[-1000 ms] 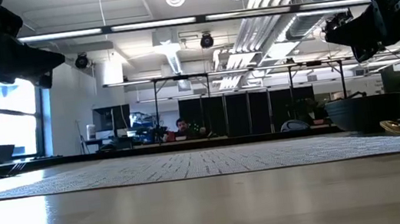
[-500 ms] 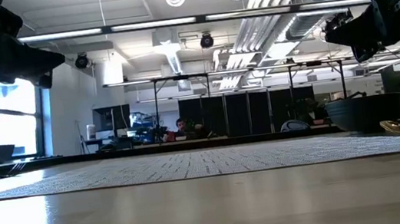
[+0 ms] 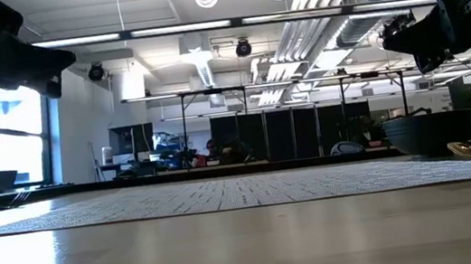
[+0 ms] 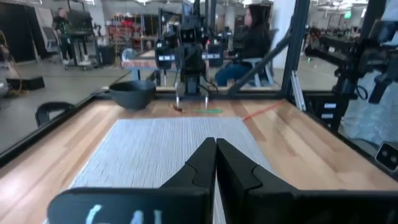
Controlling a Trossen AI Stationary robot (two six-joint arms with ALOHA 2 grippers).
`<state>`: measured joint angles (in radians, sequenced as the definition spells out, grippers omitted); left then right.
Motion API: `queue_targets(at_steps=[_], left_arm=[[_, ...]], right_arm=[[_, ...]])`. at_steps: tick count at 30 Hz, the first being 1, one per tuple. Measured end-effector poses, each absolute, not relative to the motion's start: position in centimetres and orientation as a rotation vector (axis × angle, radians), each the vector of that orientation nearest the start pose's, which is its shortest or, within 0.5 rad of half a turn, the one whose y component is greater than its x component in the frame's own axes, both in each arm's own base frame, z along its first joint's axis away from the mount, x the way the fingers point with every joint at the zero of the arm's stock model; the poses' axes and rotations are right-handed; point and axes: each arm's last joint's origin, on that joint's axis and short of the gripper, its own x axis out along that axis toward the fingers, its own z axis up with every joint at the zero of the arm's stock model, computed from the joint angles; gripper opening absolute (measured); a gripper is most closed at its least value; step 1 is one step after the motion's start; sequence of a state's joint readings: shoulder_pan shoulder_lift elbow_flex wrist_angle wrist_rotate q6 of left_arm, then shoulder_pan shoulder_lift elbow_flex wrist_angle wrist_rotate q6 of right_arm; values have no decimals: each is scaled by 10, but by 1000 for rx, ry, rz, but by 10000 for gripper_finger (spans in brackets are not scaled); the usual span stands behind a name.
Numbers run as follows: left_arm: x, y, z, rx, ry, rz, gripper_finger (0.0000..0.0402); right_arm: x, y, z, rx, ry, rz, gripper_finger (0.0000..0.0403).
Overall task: Pick & Place Utensil
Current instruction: Put the black bowl on the table mat
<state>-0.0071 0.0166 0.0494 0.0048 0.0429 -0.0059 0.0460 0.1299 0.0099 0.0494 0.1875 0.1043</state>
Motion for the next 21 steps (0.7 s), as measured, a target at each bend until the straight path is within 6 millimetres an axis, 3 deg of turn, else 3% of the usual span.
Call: queue_targets(at_steps=[12,17,21], left_arm=[[96,-3,177,-62,-4,-76,8],[96,-2,176,-76,2,-70,8],[96,-2,178,-84,-15,-69,8]], right_arm=[[105,-1,161,95,63,-145,0],[105,-1,163,-223,67,-158,0],[105,-1,164,-296,65,-155,1]])
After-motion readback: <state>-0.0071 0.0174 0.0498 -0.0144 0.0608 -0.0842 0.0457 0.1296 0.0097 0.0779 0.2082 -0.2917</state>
